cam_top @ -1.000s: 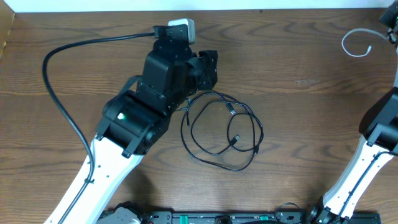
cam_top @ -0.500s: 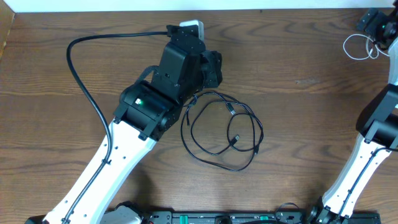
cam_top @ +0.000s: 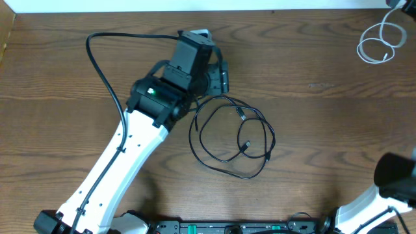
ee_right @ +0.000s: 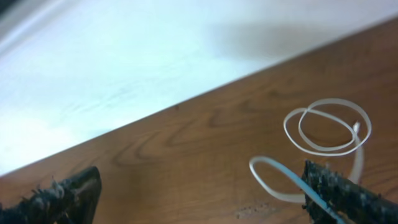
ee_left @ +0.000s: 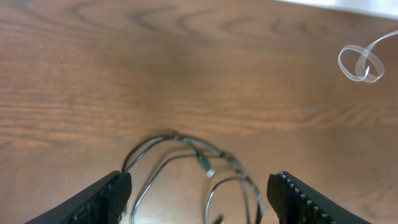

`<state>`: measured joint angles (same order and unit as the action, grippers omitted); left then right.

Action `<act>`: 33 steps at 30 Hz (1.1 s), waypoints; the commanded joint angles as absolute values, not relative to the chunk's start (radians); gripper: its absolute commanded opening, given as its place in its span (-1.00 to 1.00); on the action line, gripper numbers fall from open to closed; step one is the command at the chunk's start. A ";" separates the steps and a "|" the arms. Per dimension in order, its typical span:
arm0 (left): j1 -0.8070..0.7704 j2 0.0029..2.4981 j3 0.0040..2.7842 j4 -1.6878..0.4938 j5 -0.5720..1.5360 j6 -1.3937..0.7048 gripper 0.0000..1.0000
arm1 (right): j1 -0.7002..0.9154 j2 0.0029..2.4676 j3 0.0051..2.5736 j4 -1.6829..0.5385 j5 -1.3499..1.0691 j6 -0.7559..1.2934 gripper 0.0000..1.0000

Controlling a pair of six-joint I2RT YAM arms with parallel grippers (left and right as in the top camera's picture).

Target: Untangle cables

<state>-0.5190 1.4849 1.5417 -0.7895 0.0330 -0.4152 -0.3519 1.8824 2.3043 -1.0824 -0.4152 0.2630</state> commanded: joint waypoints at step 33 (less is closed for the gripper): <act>-0.461 1.497 1.563 -0.881 0.150 -0.318 0.50 | -0.550 2.473 2.296 -0.865 -1.250 0.276 0.99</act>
<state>-0.4618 1.4849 1.5417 -0.8799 0.1486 -0.3351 -0.5331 2.5023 2.2852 -0.8719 -0.9360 0.2672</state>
